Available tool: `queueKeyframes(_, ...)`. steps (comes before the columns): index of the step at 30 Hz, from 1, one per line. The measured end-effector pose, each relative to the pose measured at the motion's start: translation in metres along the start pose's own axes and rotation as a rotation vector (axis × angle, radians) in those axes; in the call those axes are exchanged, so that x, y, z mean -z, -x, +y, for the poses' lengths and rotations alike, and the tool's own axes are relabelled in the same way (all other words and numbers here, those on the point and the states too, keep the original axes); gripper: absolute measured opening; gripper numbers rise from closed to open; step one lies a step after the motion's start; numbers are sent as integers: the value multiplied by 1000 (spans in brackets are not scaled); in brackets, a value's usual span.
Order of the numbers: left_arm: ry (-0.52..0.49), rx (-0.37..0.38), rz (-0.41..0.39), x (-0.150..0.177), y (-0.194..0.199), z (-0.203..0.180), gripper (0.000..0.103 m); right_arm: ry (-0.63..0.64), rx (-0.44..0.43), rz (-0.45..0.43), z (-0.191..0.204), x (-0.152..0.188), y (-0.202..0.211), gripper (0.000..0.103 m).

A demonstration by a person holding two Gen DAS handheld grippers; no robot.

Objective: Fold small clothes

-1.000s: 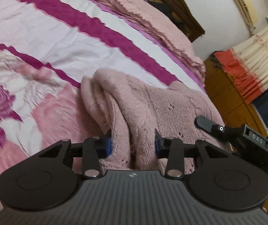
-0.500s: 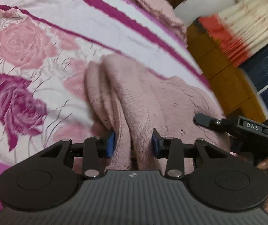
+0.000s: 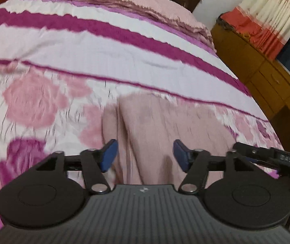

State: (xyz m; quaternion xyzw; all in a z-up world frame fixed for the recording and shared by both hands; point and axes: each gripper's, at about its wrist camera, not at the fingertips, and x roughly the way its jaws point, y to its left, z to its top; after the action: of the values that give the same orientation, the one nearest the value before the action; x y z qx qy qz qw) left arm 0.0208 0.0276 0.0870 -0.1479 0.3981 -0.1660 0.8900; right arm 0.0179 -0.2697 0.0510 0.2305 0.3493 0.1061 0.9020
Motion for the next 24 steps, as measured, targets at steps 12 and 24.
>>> queueKeyframes(12, 14, -73, -36, -15, -54, 0, 35, -125, -177, 110, -23, -31, -86, 31)
queueKeyframes(24, -76, -247, -78, -14, -69, 11, 31, 1, -15, 27, -15, -21, -99, 31)
